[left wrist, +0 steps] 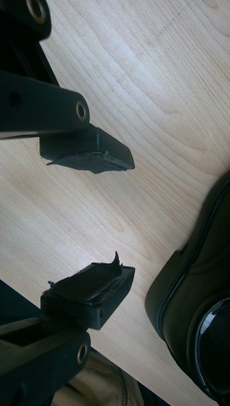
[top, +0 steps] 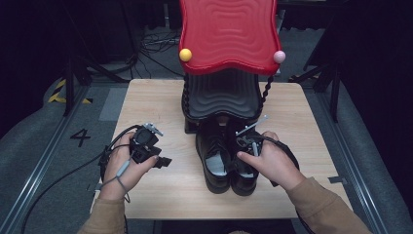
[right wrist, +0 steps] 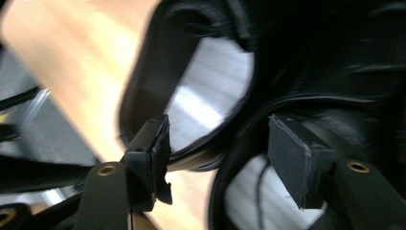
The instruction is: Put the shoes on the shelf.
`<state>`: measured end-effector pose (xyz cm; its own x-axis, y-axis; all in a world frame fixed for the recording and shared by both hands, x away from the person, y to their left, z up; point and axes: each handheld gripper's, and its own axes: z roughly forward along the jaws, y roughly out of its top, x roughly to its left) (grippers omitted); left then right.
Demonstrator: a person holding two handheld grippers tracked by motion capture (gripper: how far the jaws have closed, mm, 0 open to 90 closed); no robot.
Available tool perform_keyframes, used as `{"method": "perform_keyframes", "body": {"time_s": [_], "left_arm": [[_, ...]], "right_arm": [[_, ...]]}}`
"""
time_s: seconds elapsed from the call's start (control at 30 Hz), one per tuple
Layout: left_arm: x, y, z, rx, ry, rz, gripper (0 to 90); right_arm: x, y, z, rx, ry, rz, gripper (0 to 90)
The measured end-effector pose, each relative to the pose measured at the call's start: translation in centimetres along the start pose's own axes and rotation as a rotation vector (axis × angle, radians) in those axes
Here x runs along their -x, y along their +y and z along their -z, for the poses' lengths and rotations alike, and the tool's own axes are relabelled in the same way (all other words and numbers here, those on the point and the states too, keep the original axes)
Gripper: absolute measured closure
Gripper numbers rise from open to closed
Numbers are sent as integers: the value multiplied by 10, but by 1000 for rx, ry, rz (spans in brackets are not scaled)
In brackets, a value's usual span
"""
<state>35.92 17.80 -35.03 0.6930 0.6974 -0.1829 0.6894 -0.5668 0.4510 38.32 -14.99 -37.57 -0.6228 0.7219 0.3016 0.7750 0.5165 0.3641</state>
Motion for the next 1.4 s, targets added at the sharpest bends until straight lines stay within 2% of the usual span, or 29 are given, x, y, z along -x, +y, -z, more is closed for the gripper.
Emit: {"method": "perform_keyframes", "body": {"time_s": [0.1, 0.2, 0.27, 0.4, 0.6, 0.63, 0.73, 0.83, 0.9, 1.0, 1.13, 1.27, 1.33, 1.4], "left_arm": [[-1, 0, -1, -2, -3, 4, 441], [-1, 0, -2, -6, -4, 3, 441], [-1, -1, -1, -2, -2, 2, 441], [-2, -1, 0, 0, -3, 9, 441], [-2, -1, -1, -5, -4, 7, 439], [-2, -1, -1, -3, -4, 7, 439], [-2, 0, 0, -1, -2, 6, 439], [-4, 0, 2, 5, 1, 0, 438], [-8, -1, 3, -1, 0, -1, 438], [-14, -3, 4, -4, 6, 2, 437], [-22, -5, 4, -5, 1, -14, 437], [-29, -2, 3, 9, -16, -17, 437], [-30, 1, 3, 18, -24, -32, 437], [-29, 3, 3, 24, -33, -44, 437]], "right_arm": [[3, 2, -6, -1, 25, -29, 415], [2, 4, -16, -14, 23, -32, 415], [0, 5, -23, -39, 14, -30, 413], [-5, 3, -31, -60, -31, 16, 396], [-8, 1, -34, -51, -57, -3, 391], [-8, 1, -34, -49, -65, -15, 417], [-8, 3, -40, -30, -127, -100, 488], [-9, 4, -42, -28, -154, -128, 518], [-9, 5, -42, -23, -162, -148, 558], [-5, 7, -42, -5, -167, -202, 601], [-4, 6, -44, 39, -184, -265, 620], [-6, 8, -46, 40, -221, -286, 666], [-7, 8, -47, 36, -237, -287, 709], [-5, 8, -45, 30, -234, -308, 747]]}}
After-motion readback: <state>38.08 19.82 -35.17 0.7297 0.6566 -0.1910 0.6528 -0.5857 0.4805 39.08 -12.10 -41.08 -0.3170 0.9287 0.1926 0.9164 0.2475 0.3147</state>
